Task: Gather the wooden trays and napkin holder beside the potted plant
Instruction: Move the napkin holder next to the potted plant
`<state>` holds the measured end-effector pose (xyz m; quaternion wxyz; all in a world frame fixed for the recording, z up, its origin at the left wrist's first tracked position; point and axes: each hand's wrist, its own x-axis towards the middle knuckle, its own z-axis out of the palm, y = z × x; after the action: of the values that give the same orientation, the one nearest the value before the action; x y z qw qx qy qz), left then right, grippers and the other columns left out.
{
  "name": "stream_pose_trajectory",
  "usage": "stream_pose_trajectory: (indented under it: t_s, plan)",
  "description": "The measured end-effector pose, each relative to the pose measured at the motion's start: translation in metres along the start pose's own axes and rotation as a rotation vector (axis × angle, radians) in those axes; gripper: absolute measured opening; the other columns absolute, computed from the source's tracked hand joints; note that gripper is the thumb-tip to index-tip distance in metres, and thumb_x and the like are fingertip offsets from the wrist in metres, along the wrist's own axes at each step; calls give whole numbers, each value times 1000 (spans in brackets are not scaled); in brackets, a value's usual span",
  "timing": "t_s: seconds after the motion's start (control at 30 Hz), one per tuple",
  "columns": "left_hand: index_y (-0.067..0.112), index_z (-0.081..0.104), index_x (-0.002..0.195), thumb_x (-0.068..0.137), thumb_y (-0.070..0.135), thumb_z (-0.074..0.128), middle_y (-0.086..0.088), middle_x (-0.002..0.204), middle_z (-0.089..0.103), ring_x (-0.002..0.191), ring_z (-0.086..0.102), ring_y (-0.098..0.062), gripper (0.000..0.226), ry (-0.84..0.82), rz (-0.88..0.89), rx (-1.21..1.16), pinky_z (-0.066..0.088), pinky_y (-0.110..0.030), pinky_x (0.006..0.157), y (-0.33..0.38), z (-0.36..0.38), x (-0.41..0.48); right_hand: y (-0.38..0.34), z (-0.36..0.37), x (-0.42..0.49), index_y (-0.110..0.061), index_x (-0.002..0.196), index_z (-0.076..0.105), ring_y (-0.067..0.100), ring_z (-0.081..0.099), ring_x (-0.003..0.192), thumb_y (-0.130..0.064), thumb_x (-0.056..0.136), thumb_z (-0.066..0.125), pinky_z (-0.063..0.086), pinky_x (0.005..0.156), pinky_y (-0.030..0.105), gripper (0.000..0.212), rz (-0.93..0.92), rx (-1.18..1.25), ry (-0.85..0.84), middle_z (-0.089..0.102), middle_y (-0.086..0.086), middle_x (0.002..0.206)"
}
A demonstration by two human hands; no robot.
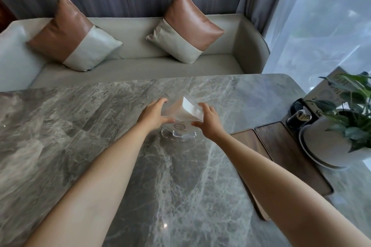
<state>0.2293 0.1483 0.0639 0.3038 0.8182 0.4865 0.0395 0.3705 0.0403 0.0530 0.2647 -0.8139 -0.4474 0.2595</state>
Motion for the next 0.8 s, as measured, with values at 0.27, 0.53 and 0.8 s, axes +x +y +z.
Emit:
stream_pose_trajectory:
  t_s: [0.27,0.53,0.8]
  plan:
    - [20,45,136,67,37,82,-11,132,55,118,52,-27,81,-45,94,19,42,-34,97,30,-4,-42,15,-27,-54,-12,136,38,30,44,125,-19,77,72,38,106,40,69,15,49,57,46,16,136]
    - [19,45,137,67,35,83,-13,126,57,114,55,-28,81,-51,324,31,43,-35,98,123,-5,-71,42,-109,-114,-12,132,44,29,50,114,-21,71,77,39,94,31,70,36,89,295,52,15,126]
    - [18,48,132,64,39,83,-12,119,61,106,59,-27,80,-162,563,83,46,-34,91,235,56,-102,118,-186,-198,-11,133,45,28,51,115,-25,71,78,41,99,36,72,140,60,487,52,15,126]
